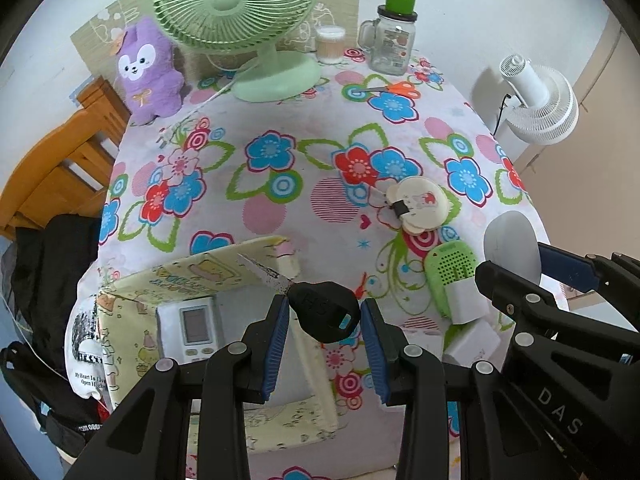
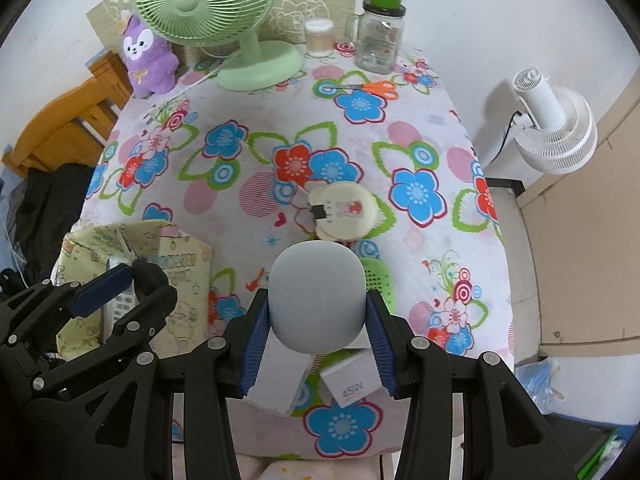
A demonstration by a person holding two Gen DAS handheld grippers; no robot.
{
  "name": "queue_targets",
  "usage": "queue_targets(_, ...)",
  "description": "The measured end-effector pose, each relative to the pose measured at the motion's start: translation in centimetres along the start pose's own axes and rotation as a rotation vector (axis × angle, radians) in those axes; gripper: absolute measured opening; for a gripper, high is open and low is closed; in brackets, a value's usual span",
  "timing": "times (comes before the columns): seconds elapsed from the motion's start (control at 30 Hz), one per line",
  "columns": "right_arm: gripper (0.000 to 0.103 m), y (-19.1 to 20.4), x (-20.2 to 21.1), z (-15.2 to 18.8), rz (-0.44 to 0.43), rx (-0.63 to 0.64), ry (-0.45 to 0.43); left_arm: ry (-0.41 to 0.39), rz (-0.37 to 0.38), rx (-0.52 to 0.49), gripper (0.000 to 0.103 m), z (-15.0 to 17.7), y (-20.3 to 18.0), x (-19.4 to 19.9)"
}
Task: Organize rigid objects
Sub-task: 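Carry the car key toward the yellow box with the left gripper while the right lifts the dome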
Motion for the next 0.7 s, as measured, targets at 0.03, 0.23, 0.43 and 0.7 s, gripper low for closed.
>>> queue_targets(0.03, 0.050, 0.3, 0.0, -0.1, 0.001, 0.003, 0.000, 0.001, 0.001, 0.004, 0.037, 0.1, 0.3, 0.0)
queue_targets(0.23, 0.050, 2.2, -0.4, -0.3, 0.000, 0.024, 0.006, 0.004, 0.004, 0.023, 0.037, 0.5, 2.2, -0.1)
queue_targets(0.43, 0.050, 4.1, -1.1, -0.4, -0.005, 0.041, 0.019, 0.015, -0.001, 0.037, 0.037, 0.9, 4.1, -0.7)
queue_targets(0.7, 0.050, 6.3, -2.3, -0.2, 0.003, 0.051, 0.045, 0.035, 0.006, 0.038, 0.037, 1.7, 6.0, -1.6)
Point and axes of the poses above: each gripper's, at about its wrist camera, not at the fingertips, and x roughly against the way its jaws point, y to its left, z to its underside, the point moved 2 cm from there along -x, roughly the way its jaws point, and after that the axes turned 11 degrees about -z, right-handed, at the moved point
